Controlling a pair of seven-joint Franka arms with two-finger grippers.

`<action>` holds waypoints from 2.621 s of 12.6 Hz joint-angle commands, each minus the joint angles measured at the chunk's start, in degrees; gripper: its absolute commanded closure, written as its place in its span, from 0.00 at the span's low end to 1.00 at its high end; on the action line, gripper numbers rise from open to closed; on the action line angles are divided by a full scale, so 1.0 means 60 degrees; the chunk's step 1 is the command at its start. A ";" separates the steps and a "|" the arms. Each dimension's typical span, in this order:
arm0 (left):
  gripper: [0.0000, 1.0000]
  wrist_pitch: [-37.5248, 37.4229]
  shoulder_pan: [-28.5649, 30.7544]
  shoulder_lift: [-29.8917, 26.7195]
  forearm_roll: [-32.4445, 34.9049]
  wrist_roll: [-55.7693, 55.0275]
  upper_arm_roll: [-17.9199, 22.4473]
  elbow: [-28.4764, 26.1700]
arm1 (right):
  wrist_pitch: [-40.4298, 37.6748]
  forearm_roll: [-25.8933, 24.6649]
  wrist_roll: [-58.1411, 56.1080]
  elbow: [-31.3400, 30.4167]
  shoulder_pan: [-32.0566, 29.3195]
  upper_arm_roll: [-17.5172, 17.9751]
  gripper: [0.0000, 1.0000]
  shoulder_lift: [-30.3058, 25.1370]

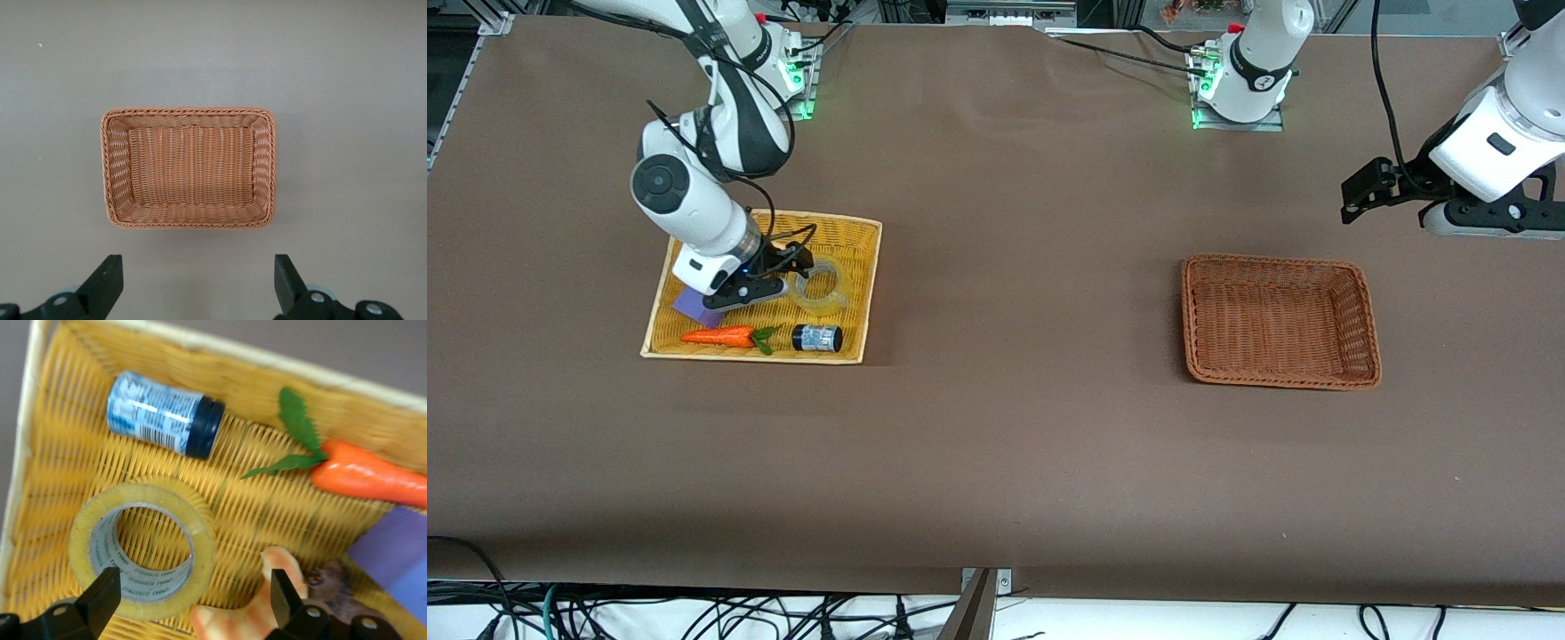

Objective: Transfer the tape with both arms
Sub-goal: 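Reach the right gripper into the yellow basket and grasp the tape roll, then carry the tape to mid-table with the right gripper while the left gripper approaches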

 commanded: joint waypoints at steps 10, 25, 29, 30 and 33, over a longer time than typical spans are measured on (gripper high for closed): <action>0.00 -0.0241 0.0054 0.0127 0.0047 0.0053 -0.0067 0.0309 | 0.1252 -0.0042 0.0174 -0.0618 -0.0026 0.0035 0.96 0.0535; 0.00 -0.0241 0.0054 0.0112 0.0062 0.0039 -0.0081 0.0309 | -0.2166 -0.0759 0.5965 0.2853 0.1889 0.2479 1.00 0.0604; 0.00 -0.0241 0.0040 0.0112 0.0047 0.0039 -0.0081 0.0309 | -0.1650 -0.1842 0.8050 0.4590 0.3032 0.2554 1.00 0.2885; 0.00 -0.0241 0.0040 0.0112 0.0047 0.0039 -0.0081 0.0324 | -0.1649 -0.2003 0.8678 0.5380 0.3369 0.2555 1.00 0.3516; 0.00 -0.0241 0.0025 0.0112 0.0047 0.0039 -0.0081 0.0324 | -0.1591 -0.2093 0.9708 0.6586 0.3957 0.2555 1.00 0.4676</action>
